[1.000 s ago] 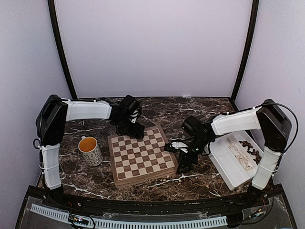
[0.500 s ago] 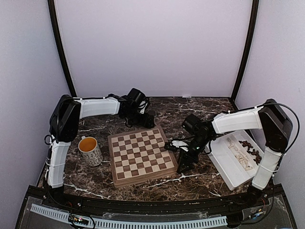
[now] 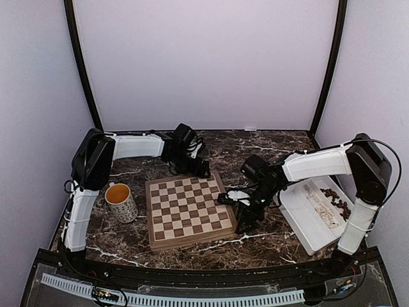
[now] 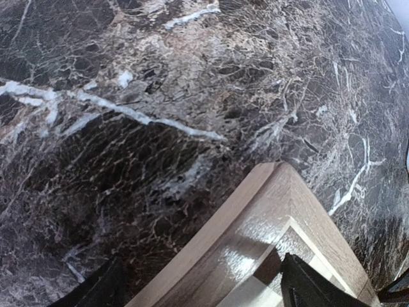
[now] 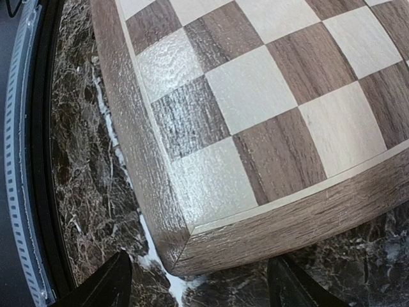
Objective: Set up the chess pieces on the board
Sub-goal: Move the chessboard to the center of the board.
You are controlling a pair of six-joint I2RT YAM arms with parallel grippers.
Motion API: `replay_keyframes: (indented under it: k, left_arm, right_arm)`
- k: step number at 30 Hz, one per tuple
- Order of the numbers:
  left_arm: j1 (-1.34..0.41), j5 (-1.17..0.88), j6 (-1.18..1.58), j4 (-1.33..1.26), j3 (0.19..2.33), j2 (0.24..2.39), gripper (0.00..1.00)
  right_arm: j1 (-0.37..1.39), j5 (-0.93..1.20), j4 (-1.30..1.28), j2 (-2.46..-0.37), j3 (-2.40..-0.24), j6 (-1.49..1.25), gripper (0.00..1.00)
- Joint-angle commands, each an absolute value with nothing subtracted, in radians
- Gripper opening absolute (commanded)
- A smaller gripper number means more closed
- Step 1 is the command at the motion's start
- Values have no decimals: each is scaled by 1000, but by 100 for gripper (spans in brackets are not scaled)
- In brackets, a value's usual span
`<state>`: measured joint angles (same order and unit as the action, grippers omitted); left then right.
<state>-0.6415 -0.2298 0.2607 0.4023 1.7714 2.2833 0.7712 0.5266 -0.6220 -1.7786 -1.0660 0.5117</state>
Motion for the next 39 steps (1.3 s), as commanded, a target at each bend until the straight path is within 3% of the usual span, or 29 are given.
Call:
replay_keyframes:
  k: [1,11,23,30,39]
  left_arm:
    - [-672,-315,236,459,1777,2270,85]
    - [-712,-338,249,387,1654,2193,83]
    - [-716,-190,174,466,1784,2066,84]
    - [-716,-131,139,451,1795,1966,84]
    - [-742,-246,137,268,1536,1720,82]
  right_arm:
    - [818,564,-638,-1769,-1074,542,75]
    - [828,549,-646,-1727,-1033,564,75]
    - [769,443,-735,-1581,-1052,577,76]
    - [629,377,-728,-1400,-997,550,77]
    - [312,369,-800,-1127,-985,535,78]
